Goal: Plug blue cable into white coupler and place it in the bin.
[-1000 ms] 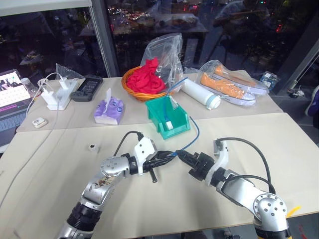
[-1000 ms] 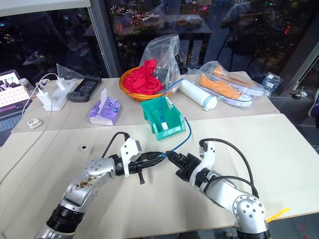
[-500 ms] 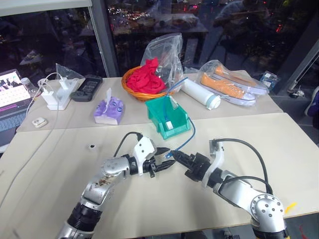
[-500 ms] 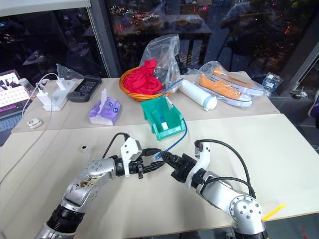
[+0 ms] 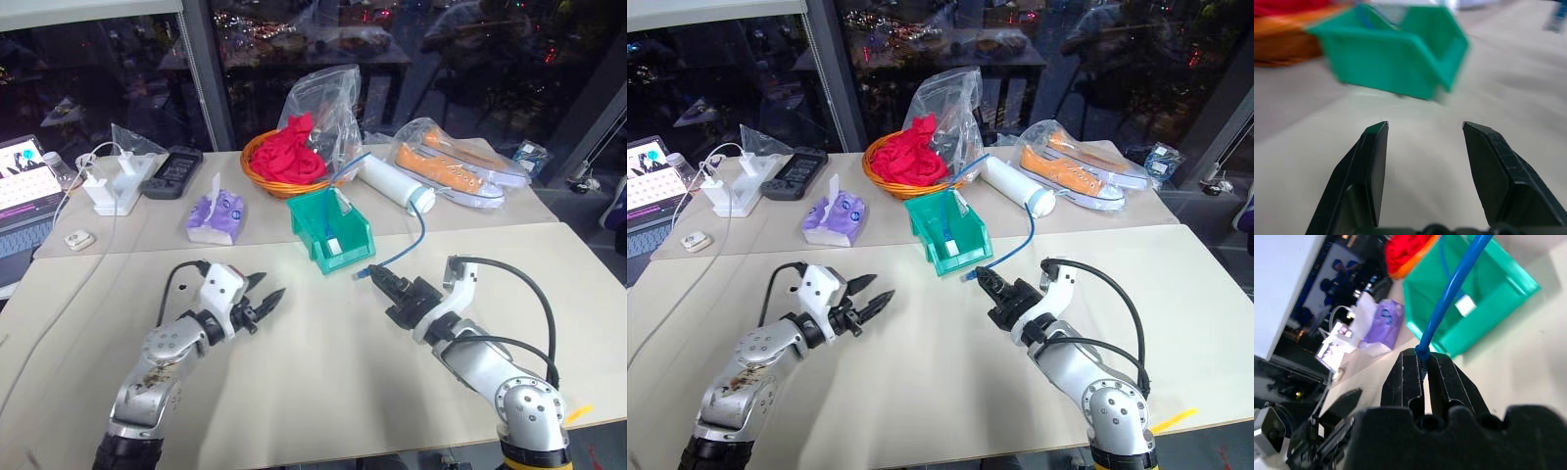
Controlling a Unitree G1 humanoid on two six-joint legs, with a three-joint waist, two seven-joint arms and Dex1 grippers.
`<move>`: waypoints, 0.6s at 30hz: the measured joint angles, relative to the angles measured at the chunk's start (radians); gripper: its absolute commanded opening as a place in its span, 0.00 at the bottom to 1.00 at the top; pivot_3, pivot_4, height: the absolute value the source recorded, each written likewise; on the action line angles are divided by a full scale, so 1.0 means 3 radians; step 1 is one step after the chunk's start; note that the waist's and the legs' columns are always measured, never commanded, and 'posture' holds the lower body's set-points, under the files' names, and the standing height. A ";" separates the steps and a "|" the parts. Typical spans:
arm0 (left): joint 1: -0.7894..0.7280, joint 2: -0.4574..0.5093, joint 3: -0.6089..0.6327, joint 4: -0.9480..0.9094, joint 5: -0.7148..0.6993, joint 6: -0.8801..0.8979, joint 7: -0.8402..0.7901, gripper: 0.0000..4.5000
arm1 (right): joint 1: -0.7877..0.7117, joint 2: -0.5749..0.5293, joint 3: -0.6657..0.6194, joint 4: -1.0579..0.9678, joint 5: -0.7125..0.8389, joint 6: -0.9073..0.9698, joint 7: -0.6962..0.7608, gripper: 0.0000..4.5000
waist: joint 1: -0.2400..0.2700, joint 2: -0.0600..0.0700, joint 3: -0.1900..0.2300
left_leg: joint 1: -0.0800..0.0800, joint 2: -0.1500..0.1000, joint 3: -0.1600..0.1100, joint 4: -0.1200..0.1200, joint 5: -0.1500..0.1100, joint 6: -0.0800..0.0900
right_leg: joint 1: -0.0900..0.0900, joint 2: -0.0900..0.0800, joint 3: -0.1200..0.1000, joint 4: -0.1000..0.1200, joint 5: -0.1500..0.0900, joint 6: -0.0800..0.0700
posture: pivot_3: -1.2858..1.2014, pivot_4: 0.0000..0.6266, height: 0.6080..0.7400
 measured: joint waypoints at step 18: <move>0.0994 -0.0815 0.0697 -0.0547 -0.0042 0.0487 0.1276 0.82 | 0.0002 -0.0041 0.0253 -0.0258 -0.0709 -0.0067 0.0549 0.00 | 0.0006 0.0000 0.0000 | 0.0006 0.0000 0.0000 -0.0003 0.0001 -0.0001 | 0.0006 0.0000 -0.0001 0.0000 -0.0001 -0.0001 | 0.52 0.24 0.94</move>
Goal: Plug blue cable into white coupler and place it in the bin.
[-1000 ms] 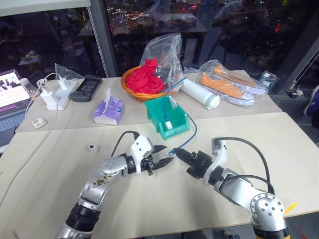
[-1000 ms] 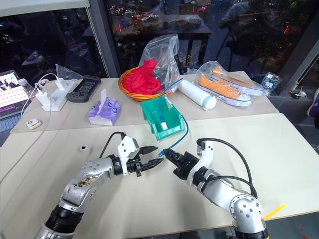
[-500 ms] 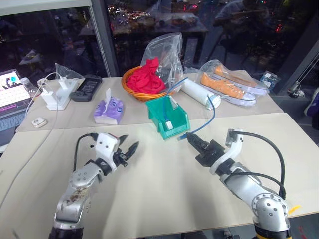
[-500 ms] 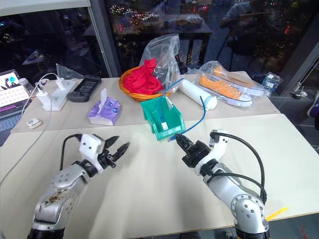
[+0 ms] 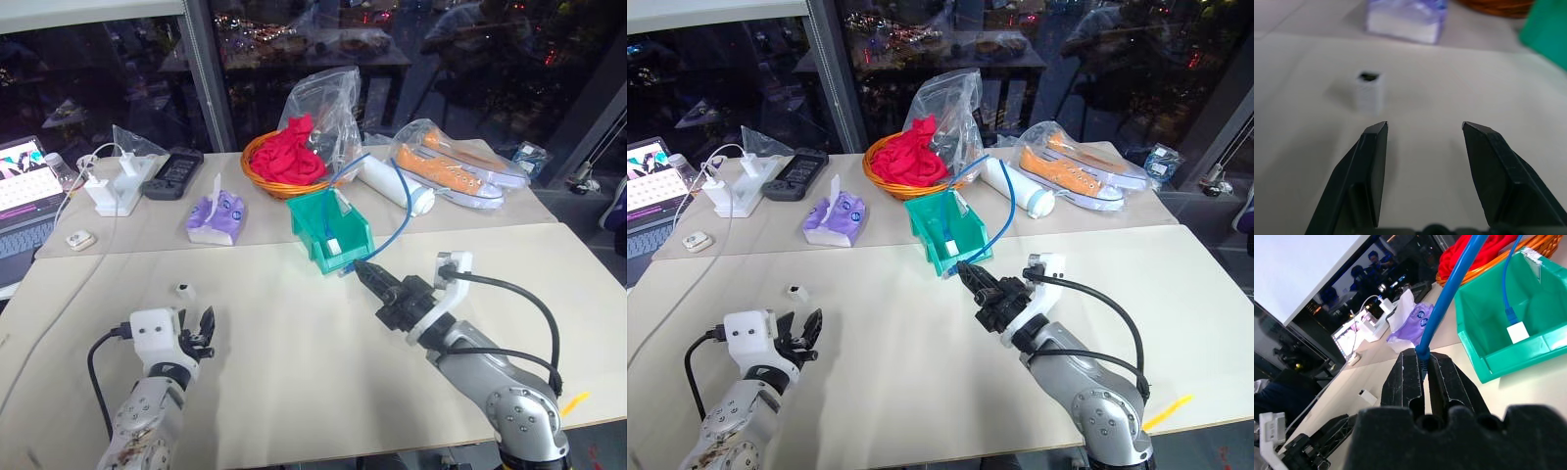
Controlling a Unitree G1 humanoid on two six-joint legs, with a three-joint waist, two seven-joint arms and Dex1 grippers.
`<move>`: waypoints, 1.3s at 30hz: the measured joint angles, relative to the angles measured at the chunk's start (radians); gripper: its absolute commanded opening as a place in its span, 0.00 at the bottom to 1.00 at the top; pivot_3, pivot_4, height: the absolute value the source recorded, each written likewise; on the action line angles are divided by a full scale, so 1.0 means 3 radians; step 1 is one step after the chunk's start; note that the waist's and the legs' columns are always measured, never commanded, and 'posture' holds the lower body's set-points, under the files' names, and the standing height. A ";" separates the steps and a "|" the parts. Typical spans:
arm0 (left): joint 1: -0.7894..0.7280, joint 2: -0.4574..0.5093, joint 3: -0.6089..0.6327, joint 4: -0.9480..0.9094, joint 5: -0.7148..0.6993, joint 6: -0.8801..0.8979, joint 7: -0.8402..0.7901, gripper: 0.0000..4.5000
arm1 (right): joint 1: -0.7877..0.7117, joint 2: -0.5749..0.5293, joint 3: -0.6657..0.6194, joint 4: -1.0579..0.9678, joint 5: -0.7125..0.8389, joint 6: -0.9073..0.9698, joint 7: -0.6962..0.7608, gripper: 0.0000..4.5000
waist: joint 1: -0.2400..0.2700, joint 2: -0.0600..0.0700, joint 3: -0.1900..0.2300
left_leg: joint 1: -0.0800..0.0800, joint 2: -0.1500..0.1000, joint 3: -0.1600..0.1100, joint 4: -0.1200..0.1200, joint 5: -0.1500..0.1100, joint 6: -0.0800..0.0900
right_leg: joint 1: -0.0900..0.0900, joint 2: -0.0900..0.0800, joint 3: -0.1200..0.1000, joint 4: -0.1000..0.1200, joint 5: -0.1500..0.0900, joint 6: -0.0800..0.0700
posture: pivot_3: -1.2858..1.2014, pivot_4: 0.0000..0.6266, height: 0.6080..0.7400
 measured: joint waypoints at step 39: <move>-0.1022 0.0721 0.0061 0.1945 0.0001 -0.0832 -0.0841 0.23 | -0.0115 0.0146 -0.0026 0.0012 -0.0047 0.0123 -0.0223 0.00 | -0.0002 0.0005 -0.0003 | 0.0013 0.0000 0.0000 -0.0005 0.0001 -0.0003 | 0.0006 0.0000 0.0001 0.0000 0.0000 -0.0001 | 0.52 0.24 0.94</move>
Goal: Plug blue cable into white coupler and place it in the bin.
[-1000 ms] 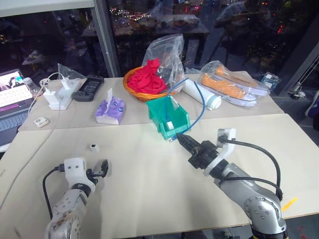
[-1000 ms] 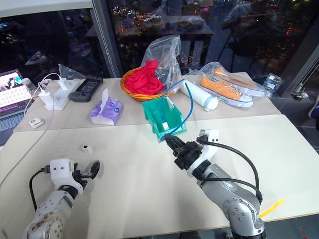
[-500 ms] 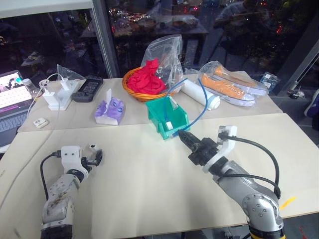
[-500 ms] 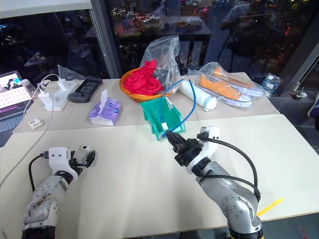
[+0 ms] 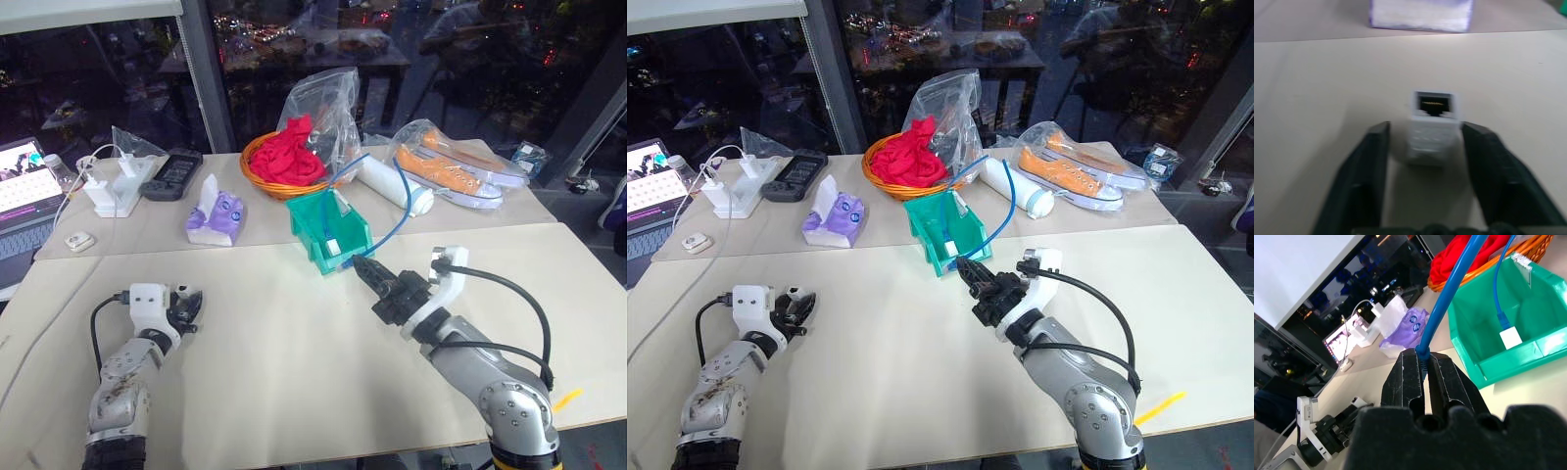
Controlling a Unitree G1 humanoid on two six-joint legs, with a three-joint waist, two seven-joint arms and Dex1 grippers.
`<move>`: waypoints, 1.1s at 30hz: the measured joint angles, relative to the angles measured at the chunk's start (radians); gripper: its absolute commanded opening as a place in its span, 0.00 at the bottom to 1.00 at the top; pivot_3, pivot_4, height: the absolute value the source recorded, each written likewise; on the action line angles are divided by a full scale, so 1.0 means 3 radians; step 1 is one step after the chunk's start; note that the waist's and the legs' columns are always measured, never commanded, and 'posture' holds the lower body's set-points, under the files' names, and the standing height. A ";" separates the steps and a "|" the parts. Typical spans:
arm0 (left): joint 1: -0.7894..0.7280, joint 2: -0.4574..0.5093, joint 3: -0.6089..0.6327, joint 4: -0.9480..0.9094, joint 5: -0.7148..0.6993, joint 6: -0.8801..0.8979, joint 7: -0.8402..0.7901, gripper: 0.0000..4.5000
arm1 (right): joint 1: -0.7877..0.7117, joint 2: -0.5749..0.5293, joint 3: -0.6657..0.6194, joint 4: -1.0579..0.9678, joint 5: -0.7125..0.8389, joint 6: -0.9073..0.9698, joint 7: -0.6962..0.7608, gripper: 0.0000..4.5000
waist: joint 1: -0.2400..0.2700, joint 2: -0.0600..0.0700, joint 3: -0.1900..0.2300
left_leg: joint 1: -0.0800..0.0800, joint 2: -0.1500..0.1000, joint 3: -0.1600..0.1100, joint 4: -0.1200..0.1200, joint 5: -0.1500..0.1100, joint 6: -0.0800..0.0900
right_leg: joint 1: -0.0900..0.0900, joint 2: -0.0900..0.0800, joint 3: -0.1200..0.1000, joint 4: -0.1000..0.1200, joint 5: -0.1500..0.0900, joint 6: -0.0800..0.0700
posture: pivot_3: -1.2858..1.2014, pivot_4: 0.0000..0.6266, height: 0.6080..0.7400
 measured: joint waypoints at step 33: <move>-0.0001 -0.0022 -0.0431 -0.0296 -0.0076 -0.0083 -0.0458 0.14 | -0.0060 -0.0011 0.0015 0.0057 -0.0129 0.0086 0.0015 0.00 | -0.0001 -0.0002 0.0001 | -0.0010 0.0000 0.0000 0.0001 0.0000 0.0000 | -0.0006 0.0000 -0.0001 -0.0001 0.0000 0.0000 | 0.52 0.24 0.94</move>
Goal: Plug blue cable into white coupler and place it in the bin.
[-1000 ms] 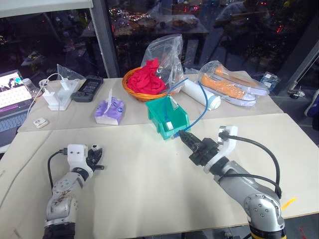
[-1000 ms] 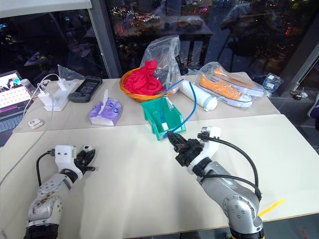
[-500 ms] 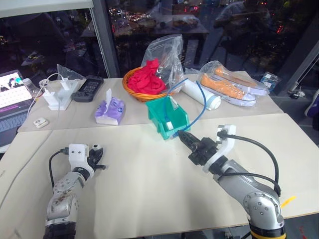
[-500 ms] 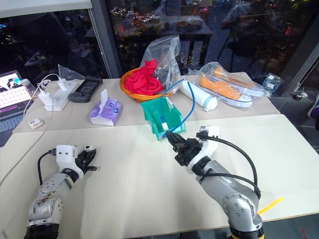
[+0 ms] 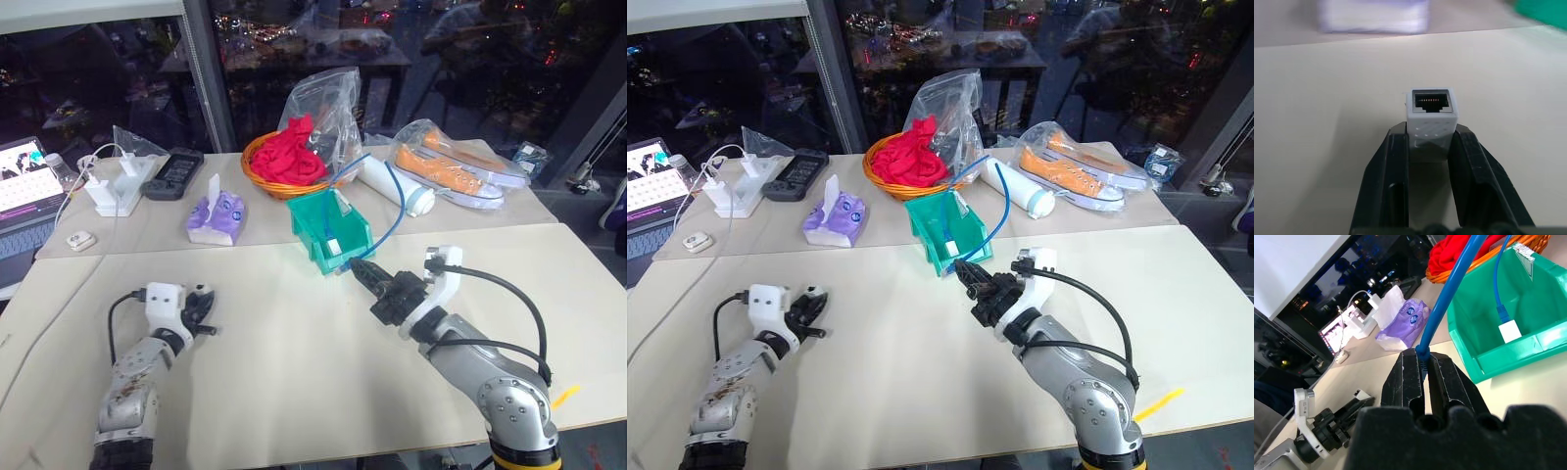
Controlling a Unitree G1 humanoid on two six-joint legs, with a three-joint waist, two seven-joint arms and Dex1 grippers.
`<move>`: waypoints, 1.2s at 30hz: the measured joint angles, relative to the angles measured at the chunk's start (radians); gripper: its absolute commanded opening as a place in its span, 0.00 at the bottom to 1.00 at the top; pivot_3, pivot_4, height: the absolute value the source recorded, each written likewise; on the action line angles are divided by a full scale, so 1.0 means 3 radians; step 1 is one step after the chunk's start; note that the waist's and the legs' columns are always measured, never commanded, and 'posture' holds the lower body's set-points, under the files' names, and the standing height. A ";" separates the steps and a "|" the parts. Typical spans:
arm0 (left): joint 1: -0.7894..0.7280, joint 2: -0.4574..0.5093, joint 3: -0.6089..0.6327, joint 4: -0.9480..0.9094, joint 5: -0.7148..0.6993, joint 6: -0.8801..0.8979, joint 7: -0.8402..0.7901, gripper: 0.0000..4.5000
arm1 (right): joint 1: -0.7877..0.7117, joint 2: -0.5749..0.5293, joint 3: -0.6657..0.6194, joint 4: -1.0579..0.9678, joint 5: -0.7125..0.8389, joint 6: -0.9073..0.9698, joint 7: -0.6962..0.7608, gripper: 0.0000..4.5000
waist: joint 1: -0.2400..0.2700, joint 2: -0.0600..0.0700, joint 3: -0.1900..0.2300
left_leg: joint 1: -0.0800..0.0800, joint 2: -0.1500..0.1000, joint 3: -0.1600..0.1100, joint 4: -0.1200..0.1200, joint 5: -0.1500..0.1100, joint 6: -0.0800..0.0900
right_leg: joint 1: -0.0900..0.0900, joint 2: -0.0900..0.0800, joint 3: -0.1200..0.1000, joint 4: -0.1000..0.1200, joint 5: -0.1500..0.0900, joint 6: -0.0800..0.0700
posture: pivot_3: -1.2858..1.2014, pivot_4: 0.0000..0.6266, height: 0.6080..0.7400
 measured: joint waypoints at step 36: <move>-0.0547 -0.0369 -0.1628 0.0146 0.0517 -0.0070 -0.0656 0.14 | 0.0444 0.0072 0.0375 -0.0591 -0.1158 0.0509 -0.0052 0.00 | -0.0003 0.0000 0.0000 | -0.0010 -0.0001 0.0000 0.0000 0.0000 0.0001 | -0.0007 0.0000 0.0000 -0.0002 0.0000 0.0000 | 0.52 0.24 0.94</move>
